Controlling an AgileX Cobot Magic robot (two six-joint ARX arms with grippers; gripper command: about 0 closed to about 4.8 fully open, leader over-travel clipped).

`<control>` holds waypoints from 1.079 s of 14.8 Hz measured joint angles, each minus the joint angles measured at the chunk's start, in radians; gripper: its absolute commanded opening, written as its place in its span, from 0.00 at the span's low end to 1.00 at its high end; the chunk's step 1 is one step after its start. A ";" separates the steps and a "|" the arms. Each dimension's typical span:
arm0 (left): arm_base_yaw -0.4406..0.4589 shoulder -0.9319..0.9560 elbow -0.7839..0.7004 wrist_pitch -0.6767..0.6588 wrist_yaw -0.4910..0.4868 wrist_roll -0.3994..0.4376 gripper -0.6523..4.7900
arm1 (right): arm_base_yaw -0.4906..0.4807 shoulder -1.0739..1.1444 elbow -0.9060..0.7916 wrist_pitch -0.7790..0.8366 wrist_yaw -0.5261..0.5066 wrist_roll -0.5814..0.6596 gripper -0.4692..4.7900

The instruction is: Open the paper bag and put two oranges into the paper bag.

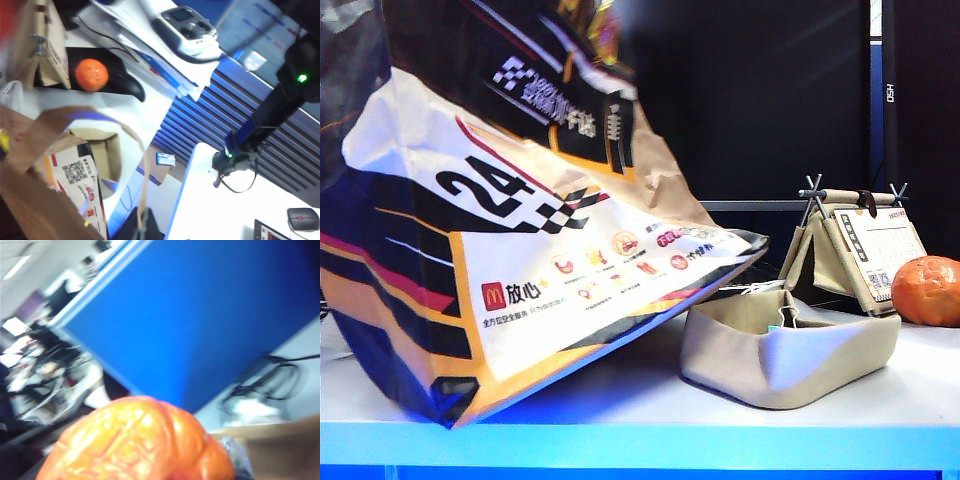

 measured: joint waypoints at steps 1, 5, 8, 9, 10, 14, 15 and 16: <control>-0.007 0.003 0.000 0.000 0.002 0.003 0.11 | 0.012 0.005 0.000 0.008 -0.018 0.011 0.08; -0.005 0.005 0.000 0.000 0.002 0.005 0.11 | 0.018 0.051 0.000 0.010 -0.051 0.071 0.08; -0.005 0.005 0.000 0.000 0.002 0.019 0.11 | 0.019 0.057 -0.001 0.010 -0.092 0.076 0.66; -0.005 0.005 0.000 0.001 0.002 0.019 0.11 | 0.019 0.057 -0.002 0.011 -0.092 0.084 0.68; -0.005 0.005 0.000 0.009 0.002 0.019 0.11 | 0.019 0.058 -0.002 0.017 -0.088 0.098 0.74; -0.005 0.005 0.000 0.016 0.002 0.022 0.11 | 0.019 0.058 -0.002 0.066 -0.085 0.141 1.00; -0.005 0.007 0.000 0.015 0.002 0.026 0.11 | 0.019 0.058 -0.002 0.087 -0.068 0.142 1.00; -0.005 0.013 0.000 0.015 0.001 0.026 0.11 | 0.019 0.058 -0.002 0.109 -0.059 0.153 1.00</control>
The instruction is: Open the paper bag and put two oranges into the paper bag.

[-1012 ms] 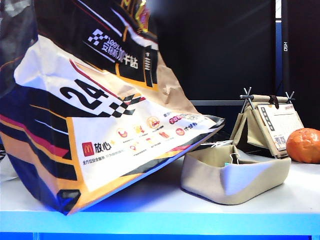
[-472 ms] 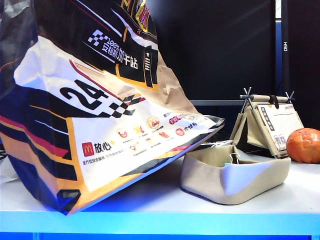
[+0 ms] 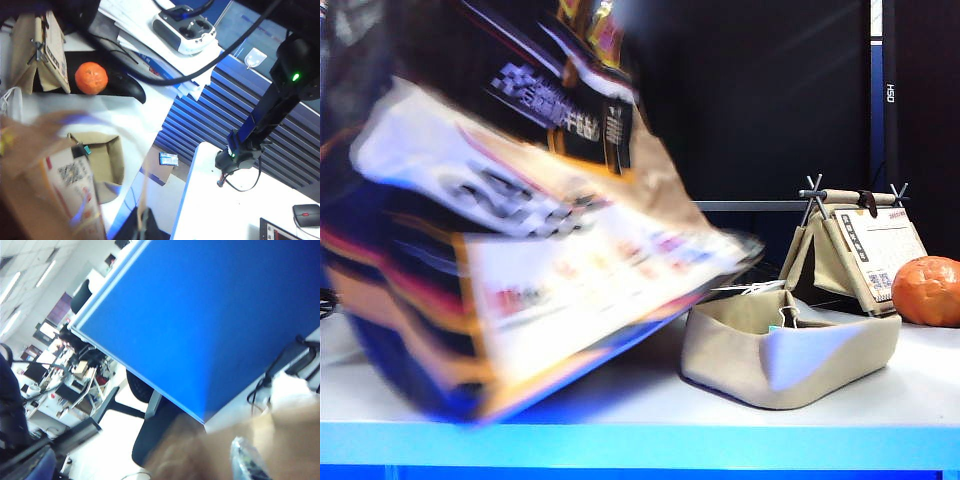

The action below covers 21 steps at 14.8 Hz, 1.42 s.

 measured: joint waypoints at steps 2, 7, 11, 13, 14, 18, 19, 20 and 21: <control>0.000 0.002 0.000 0.004 -0.025 0.002 0.11 | 0.000 0.000 0.000 0.033 -0.006 0.012 1.00; 0.000 0.002 0.000 0.005 -0.331 0.058 0.11 | -0.066 -0.089 -0.005 0.145 -0.049 -0.067 0.53; 0.000 0.032 0.001 0.060 -0.470 0.134 0.11 | -0.223 -0.247 0.003 -0.008 0.000 -0.256 0.53; 0.000 0.101 0.000 0.060 -0.497 0.153 0.11 | -0.268 -0.336 0.002 -0.310 0.138 -0.502 0.53; 0.000 0.120 0.000 0.060 -0.503 0.156 0.11 | -0.280 -0.378 0.003 -0.465 0.244 -0.624 0.53; -0.001 0.129 0.000 0.059 -0.470 0.156 0.11 | -0.341 -0.388 -0.095 -0.781 0.545 -0.779 0.66; 0.000 0.129 0.000 0.054 -0.441 0.156 0.11 | -0.347 -0.388 -0.171 -0.771 0.603 -0.779 0.75; -0.001 0.129 0.000 0.040 -0.421 0.156 0.11 | -0.367 -0.389 -0.277 -0.761 0.700 -0.779 0.78; -0.002 0.129 0.000 0.032 -0.397 0.156 0.11 | -0.410 -0.385 -0.380 -0.755 0.779 -0.776 0.80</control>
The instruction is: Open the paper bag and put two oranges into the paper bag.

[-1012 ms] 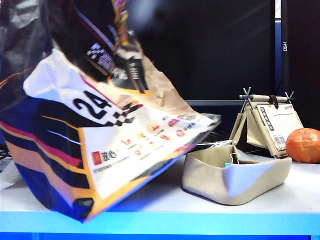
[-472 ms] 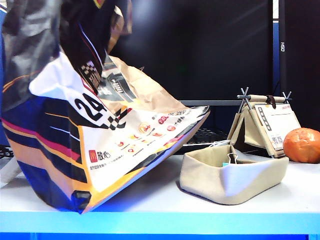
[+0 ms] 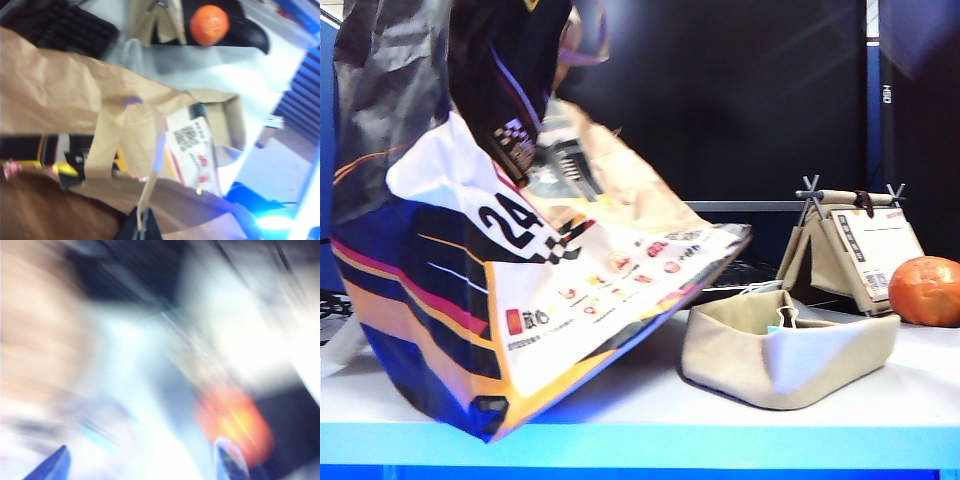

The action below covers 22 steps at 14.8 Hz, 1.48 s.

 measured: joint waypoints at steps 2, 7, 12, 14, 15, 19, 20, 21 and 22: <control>0.002 -0.001 0.000 0.000 0.103 0.000 0.11 | -0.100 0.007 -0.177 0.037 -0.009 0.032 0.80; -0.021 -0.003 0.000 -0.010 0.193 -0.004 0.11 | -0.203 0.049 -0.276 0.228 -0.043 0.050 1.00; -0.030 -0.003 0.000 -0.040 0.201 -0.004 0.11 | -0.198 0.203 -0.277 0.237 -0.044 0.066 1.00; -0.029 -0.003 0.000 -0.056 0.200 -0.004 0.11 | -0.198 0.243 -0.277 0.273 -0.044 0.066 1.00; -0.030 -0.003 0.000 -0.057 0.200 -0.004 0.11 | -0.198 0.253 -0.277 0.288 -0.044 0.067 1.00; -0.030 -0.003 0.000 -0.063 0.200 -0.004 0.11 | -0.185 0.301 -0.278 0.314 -0.045 0.069 1.00; -0.030 -0.004 0.000 -0.063 0.200 -0.004 0.11 | -0.173 0.323 -0.278 0.318 -0.045 0.069 1.00; -0.030 -0.003 0.000 -0.064 0.200 -0.004 0.11 | -0.164 0.345 -0.279 0.320 -0.044 0.069 0.99; -0.030 -0.003 0.000 -0.065 0.200 -0.004 0.11 | -0.154 0.359 -0.279 0.320 -0.044 0.069 0.97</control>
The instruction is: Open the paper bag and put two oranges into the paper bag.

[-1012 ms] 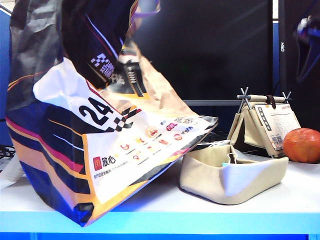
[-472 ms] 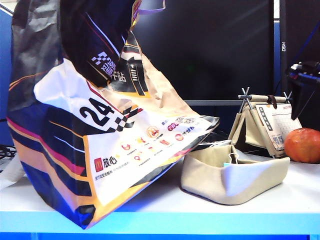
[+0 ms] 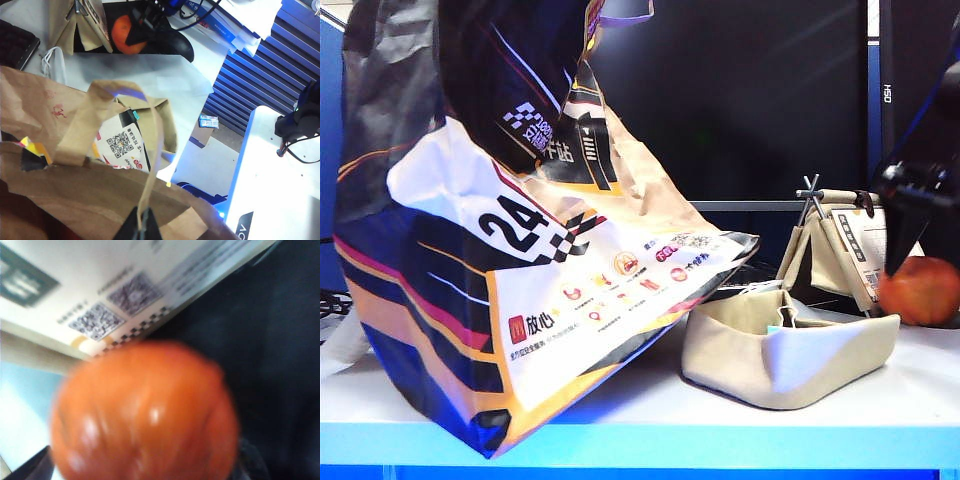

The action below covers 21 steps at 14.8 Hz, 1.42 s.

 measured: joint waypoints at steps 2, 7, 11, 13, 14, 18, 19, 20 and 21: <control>0.000 0.000 0.000 -0.014 -0.017 -0.002 0.11 | 0.014 0.043 -0.004 0.000 0.001 0.001 0.70; 0.000 0.000 0.000 -0.021 -0.043 -0.004 0.11 | 0.014 0.043 -0.004 0.053 0.001 0.001 0.69; 0.000 0.000 0.000 -0.021 -0.043 -0.004 0.11 | 0.014 0.043 -0.004 0.059 -0.002 0.001 1.00; 0.000 0.000 0.000 -0.021 -0.043 -0.004 0.11 | 0.014 0.043 -0.004 0.044 -0.002 0.001 1.00; 0.000 0.000 0.000 -0.021 -0.043 -0.004 0.11 | 0.014 0.043 -0.004 0.041 -0.002 0.001 1.00; 0.000 0.000 0.000 -0.021 -0.043 -0.004 0.11 | 0.014 0.043 -0.004 0.061 -0.001 0.001 1.00; 0.000 0.000 0.000 -0.021 -0.043 -0.004 0.11 | 0.014 0.043 -0.004 0.078 -0.001 0.001 1.00; 0.000 0.000 0.000 -0.021 -0.043 -0.004 0.11 | 0.014 0.043 -0.004 0.087 -0.001 0.004 1.00; 0.000 0.000 0.000 -0.021 -0.043 -0.003 0.11 | 0.014 0.043 -0.004 0.095 -0.001 0.005 0.87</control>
